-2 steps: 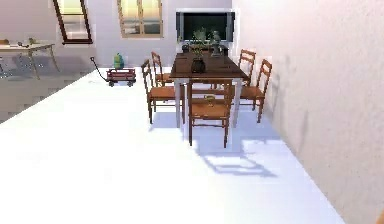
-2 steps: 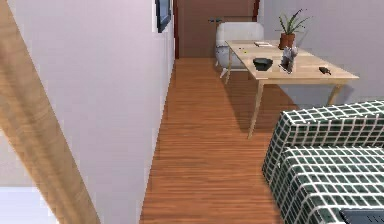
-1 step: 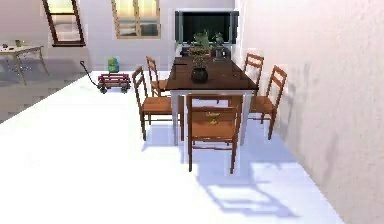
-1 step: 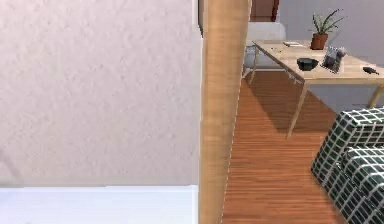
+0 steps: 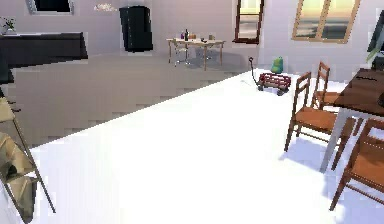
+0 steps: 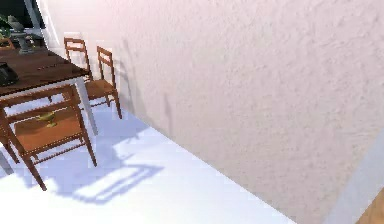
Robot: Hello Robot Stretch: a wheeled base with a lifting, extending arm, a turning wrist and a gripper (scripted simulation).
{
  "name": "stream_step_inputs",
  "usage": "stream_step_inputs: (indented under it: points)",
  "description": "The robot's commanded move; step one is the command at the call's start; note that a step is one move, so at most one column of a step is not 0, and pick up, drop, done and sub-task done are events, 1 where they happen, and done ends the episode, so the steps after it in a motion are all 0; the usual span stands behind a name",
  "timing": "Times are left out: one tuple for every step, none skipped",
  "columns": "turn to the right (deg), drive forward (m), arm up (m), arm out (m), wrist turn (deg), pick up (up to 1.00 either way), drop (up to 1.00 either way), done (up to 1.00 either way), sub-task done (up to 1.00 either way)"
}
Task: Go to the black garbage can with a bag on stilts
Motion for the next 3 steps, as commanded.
stream_step_inputs:
  points:
    - [-6.0, 0.0, 0.0, 0.0, 0.0, 0.0, 0.0, 0.0, 0.0]
    - [0.0, 0.45, 0.0, 0.0, 0.0, 0.0, 0.0, 0.0, 0.0]
    - [-36.0, 0.0, 0.0, 0.0, 0.0, 0.0, 0.0, 0.0, 0.0]
